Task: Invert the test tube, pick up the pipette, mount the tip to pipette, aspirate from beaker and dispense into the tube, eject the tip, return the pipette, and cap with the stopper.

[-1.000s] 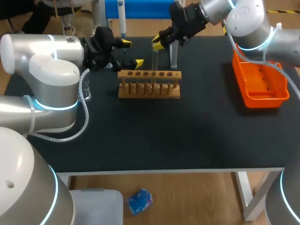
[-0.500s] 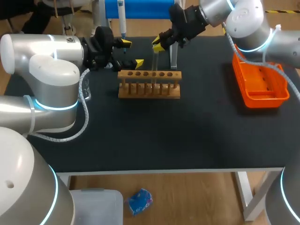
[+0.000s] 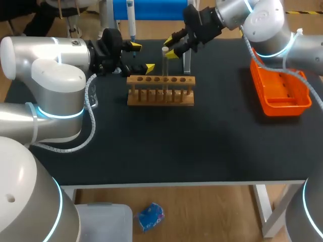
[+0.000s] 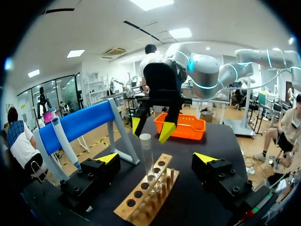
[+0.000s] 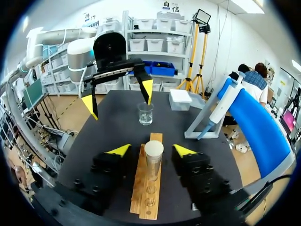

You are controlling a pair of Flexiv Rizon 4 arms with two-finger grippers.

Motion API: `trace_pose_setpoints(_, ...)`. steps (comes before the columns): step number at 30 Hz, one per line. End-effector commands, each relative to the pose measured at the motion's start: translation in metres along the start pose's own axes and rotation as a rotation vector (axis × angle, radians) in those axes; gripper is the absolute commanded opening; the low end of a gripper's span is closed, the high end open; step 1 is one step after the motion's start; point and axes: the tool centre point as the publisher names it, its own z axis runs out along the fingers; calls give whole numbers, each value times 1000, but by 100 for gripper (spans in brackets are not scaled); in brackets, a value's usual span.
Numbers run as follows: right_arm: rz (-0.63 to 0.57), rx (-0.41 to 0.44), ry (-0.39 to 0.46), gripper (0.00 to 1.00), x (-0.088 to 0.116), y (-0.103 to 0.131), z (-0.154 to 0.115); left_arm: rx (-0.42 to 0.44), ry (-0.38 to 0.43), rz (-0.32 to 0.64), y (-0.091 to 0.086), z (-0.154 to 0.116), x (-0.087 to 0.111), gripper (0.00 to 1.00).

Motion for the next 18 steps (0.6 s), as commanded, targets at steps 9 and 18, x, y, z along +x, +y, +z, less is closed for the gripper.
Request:
trace_pose_setpoints(9, -16, -184, -7, 100, 4, 15, -19, 4, 0, 1, 1, 0, 0, 100)
trace_pose_setpoints(18, 9, -345, 34, 100, 5, 23, -24, 4, 0, 1, 1, 0, 0, 100)
